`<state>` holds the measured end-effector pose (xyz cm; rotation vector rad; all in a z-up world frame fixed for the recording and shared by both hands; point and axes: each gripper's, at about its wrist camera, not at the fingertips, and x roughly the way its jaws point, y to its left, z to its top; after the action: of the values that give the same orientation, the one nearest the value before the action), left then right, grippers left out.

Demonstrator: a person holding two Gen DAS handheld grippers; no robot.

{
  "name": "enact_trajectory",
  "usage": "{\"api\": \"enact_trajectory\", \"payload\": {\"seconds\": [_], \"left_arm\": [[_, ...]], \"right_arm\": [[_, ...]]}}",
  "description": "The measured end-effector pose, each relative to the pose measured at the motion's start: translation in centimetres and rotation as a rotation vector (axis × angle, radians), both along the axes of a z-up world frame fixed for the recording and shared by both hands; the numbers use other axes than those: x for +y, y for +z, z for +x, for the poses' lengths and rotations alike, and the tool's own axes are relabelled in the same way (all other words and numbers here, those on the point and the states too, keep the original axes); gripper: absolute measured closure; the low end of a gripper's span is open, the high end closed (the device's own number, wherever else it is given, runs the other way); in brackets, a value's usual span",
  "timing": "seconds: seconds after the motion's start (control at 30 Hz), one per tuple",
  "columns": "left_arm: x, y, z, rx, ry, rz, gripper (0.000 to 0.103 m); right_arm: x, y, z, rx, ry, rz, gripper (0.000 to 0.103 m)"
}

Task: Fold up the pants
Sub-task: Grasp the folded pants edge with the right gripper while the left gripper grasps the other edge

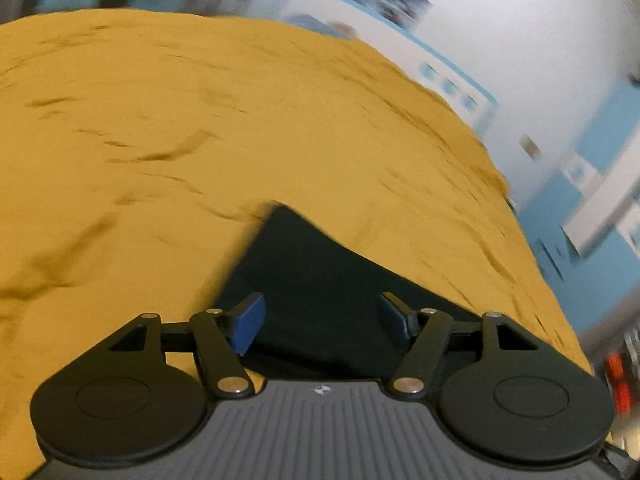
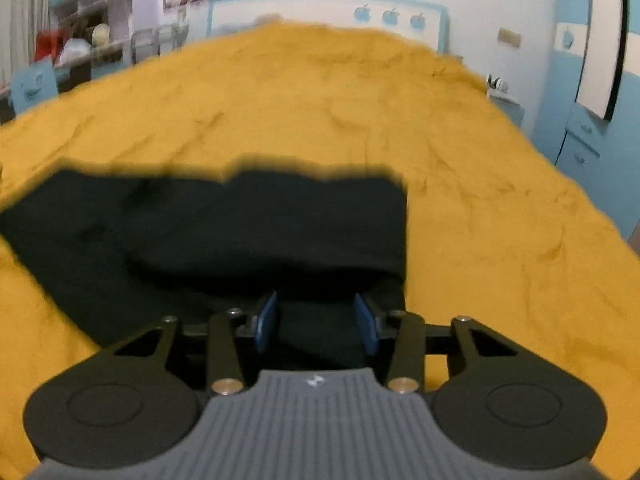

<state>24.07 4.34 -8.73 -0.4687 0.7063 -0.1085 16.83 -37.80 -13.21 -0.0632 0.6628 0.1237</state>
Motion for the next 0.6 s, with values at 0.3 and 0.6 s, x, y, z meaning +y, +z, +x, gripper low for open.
{"api": "enact_trajectory", "payload": {"seconds": [0.3, 0.6], "left_arm": [[-12.2, 0.3, 3.7, 0.091, -0.294, -0.043, 0.024], [-17.5, -3.4, 5.7, 0.264, -0.329, -0.043, 0.030]], "right_arm": [[-4.1, -0.8, -3.9, -0.168, -0.112, 0.331, 0.061], [-5.5, -1.9, -3.3, -0.202, -0.100, 0.443, 0.061]]}}
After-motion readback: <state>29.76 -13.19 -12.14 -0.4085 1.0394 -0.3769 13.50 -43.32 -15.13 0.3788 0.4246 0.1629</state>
